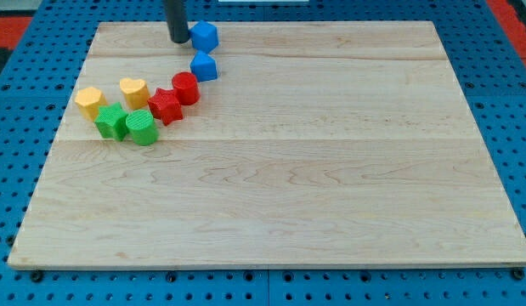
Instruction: Push the blue triangle right side of the blue cube
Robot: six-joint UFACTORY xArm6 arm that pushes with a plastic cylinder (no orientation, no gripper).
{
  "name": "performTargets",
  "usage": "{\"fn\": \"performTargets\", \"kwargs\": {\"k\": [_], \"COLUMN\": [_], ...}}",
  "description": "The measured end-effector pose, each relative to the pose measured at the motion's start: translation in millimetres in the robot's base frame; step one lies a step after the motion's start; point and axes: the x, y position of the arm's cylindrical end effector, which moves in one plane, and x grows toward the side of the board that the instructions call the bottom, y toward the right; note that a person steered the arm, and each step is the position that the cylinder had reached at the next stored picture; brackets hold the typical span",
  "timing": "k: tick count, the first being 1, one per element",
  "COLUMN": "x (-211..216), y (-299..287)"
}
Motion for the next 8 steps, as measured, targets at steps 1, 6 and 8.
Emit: {"fn": "performTargets", "kwargs": {"k": [1,6,8], "x": [0.0,77.0,61.2], "y": [22.5,60.6,104.1]}}
